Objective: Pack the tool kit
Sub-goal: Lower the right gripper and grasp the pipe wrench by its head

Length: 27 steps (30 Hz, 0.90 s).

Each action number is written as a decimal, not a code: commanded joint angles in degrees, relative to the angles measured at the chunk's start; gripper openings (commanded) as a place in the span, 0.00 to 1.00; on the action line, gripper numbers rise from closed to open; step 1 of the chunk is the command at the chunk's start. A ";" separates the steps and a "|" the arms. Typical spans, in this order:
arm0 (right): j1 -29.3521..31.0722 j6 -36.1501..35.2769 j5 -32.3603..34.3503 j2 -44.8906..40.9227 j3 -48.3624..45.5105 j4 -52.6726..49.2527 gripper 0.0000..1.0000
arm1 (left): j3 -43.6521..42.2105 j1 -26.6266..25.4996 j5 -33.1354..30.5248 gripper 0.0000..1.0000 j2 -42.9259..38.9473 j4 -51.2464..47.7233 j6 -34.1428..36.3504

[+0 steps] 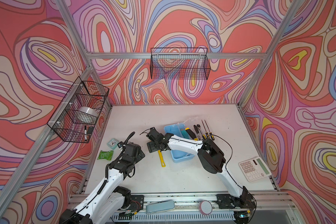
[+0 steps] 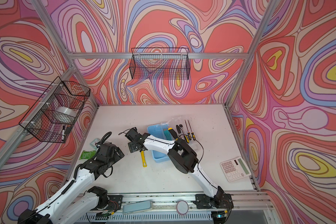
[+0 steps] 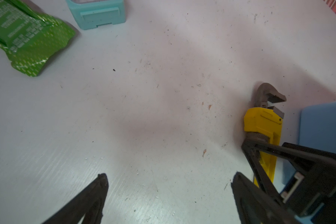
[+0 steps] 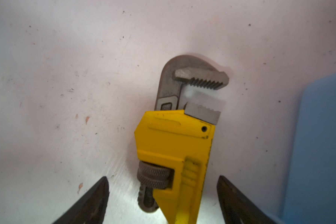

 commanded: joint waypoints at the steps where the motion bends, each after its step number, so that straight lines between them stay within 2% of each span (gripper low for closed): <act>1: -0.80 -0.48 0.64 2.25 2.26 -2.22 0.91 | -0.90 0.47 0.06 1.00 -0.03 0.17 0.35; 5: -1.21 -1.24 1.85 4.32 5.50 -4.52 0.89 | -1.12 0.45 -0.11 1.00 -0.20 0.12 0.39; 14: -1.64 -4.16 2.44 8.73 10.30 -8.82 0.77 | -1.33 0.47 -0.51 1.00 -0.72 0.01 0.18; 27: -0.78 -6.67 -0.69 7.35 5.18 -8.56 0.46 | -1.80 0.46 -0.82 1.00 -1.96 -0.27 -0.43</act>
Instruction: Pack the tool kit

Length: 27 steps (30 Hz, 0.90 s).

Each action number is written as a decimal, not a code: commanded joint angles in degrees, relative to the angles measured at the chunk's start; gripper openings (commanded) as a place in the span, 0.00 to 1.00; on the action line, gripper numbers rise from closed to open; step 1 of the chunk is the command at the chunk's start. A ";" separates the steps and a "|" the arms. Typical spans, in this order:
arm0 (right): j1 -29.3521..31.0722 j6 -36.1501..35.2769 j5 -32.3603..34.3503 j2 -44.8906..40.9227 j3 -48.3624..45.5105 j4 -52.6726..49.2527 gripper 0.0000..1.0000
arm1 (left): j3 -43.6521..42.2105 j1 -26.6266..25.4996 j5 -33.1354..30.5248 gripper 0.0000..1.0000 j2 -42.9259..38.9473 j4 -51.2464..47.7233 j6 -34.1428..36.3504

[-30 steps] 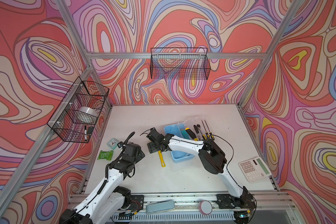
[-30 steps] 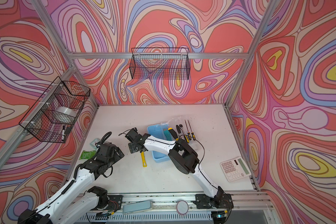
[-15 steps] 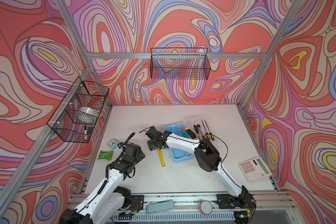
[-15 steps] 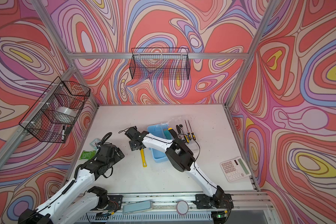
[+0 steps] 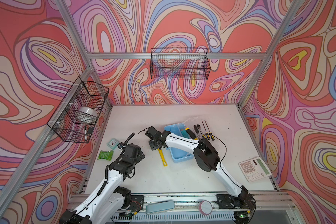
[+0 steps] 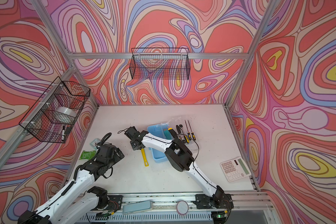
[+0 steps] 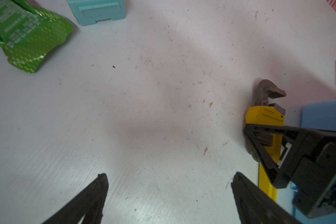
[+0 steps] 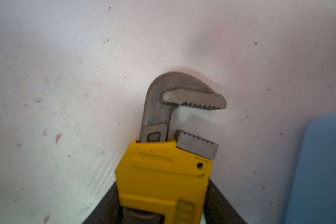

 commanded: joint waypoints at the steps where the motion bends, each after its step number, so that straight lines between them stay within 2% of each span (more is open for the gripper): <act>1: 0.73 -0.91 -1.63 0.47 -4.62 -3.30 0.44 | -0.90 0.49 -1.17 1.00 -1.07 -0.50 -0.39; 8: 2.48 0.29 -2.70 -2.32 -11.33 -2.49 0.26 | -1.06 0.48 -1.54 1.00 -1.86 -0.90 -0.57; 17: 2.84 1.27 -3.32 -5.58 -12.08 -0.89 0.07 | -1.54 0.45 -1.50 1.00 -3.09 -1.17 -0.96; 27: 2.74 1.01 -2.79 -11.57 -11.56 -0.21 0.00 | -2.37 0.50 -0.80 1.00 -3.38 -0.26 -1.18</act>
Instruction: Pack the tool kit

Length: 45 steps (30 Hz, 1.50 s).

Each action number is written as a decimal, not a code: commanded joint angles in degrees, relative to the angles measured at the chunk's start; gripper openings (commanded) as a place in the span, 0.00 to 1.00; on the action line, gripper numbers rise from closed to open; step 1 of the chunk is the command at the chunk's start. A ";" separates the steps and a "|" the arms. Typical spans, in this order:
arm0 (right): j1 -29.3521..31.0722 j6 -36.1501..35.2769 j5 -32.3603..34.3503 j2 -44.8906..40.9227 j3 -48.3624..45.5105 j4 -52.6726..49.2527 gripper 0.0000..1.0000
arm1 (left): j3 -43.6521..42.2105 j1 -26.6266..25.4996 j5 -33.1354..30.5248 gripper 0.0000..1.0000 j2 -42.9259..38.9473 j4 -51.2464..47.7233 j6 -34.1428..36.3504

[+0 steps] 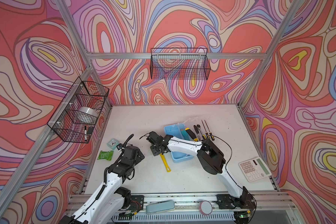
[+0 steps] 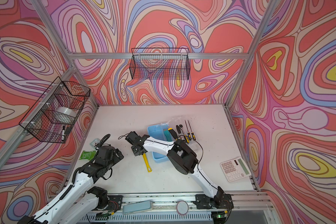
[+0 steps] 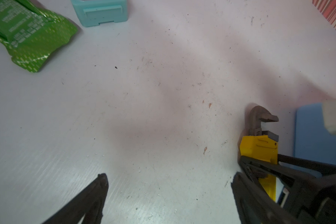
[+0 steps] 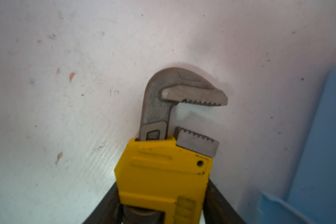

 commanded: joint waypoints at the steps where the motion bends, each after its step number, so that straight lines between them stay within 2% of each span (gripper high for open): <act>1: 0.51 0.65 -0.69 -4.11 -0.01 -1.14 0.00 | -0.75 0.45 -0.70 1.00 -0.41 -0.17 -1.06; 11: 0.40 0.31 0.07 -5.52 1.03 -1.41 0.00 | -1.53 0.46 -0.44 1.00 -1.19 -0.02 -1.38; 19: 0.43 0.80 0.14 -3.52 0.09 -1.52 0.01 | -1.86 0.49 -0.58 1.00 -1.71 0.09 -1.43; 23: 0.41 1.49 0.82 -2.10 0.78 -1.47 0.36 | -1.97 0.46 -0.63 1.00 -1.72 0.26 -1.27; 24: 0.42 1.45 0.84 -1.64 1.17 -1.55 0.39 | -2.10 0.48 -0.62 1.00 -1.64 0.35 -1.25; 34: 0.17 1.91 2.11 1.46 3.32 -2.60 0.58 | -2.31 0.47 -0.71 1.00 -1.82 0.53 -1.16; 45: 0.18 2.71 4.71 4.45 3.16 -3.67 0.74 | -2.80 0.46 -0.70 1.00 -2.42 0.43 -1.46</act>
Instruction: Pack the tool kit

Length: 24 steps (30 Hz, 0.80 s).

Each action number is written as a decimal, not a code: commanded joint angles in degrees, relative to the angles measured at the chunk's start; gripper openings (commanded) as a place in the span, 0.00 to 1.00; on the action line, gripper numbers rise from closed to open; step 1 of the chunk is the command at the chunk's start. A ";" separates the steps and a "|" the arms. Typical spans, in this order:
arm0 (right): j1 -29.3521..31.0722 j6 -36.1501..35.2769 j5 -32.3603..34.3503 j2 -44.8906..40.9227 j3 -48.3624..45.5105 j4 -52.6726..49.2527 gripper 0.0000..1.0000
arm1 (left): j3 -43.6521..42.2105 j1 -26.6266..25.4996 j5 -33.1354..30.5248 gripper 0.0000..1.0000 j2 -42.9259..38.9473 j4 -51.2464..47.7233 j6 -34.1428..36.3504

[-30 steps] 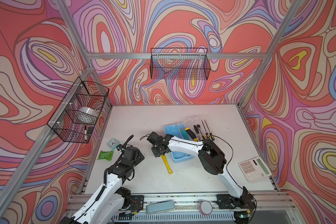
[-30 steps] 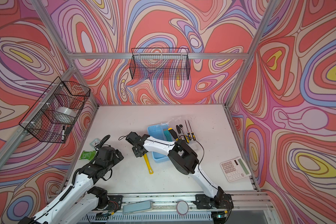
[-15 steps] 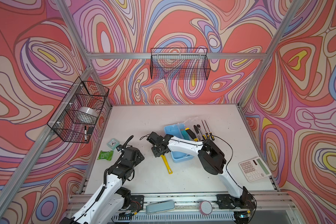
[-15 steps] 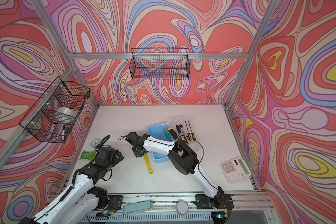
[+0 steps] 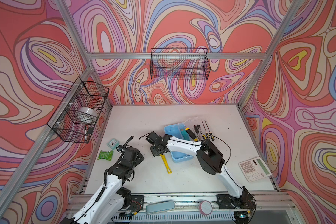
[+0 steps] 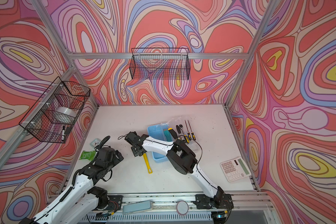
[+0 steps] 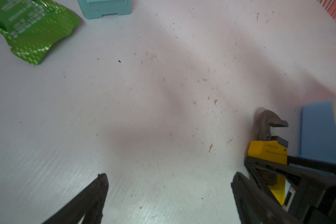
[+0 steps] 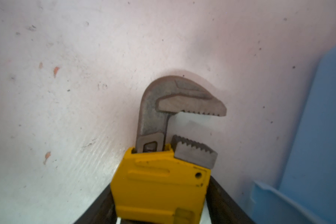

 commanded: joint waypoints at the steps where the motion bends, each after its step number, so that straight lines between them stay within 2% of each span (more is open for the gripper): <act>1: 0.08 1.05 2.46 3.20 0.81 -0.90 0.74 | -0.78 0.49 -0.79 1.00 -0.78 0.15 -1.14; 4: 0.08 1.32 2.44 4.18 1.52 -1.25 0.74 | -0.94 0.47 -0.62 1.00 -0.69 0.55 -1.19; 8: 0.10 1.52 1.87 5.23 1.97 -1.77 0.67 | -0.87 0.47 -0.62 1.00 -0.44 0.57 -1.23; 17: 0.09 0.83 2.30 4.03 1.05 -2.18 0.36 | -1.03 0.46 -0.62 1.00 -0.68 0.75 -1.30; 24: 0.14 -0.05 1.82 -1.24 1.79 -1.51 0.13 | -0.93 0.45 -0.58 1.00 -0.50 0.66 -1.06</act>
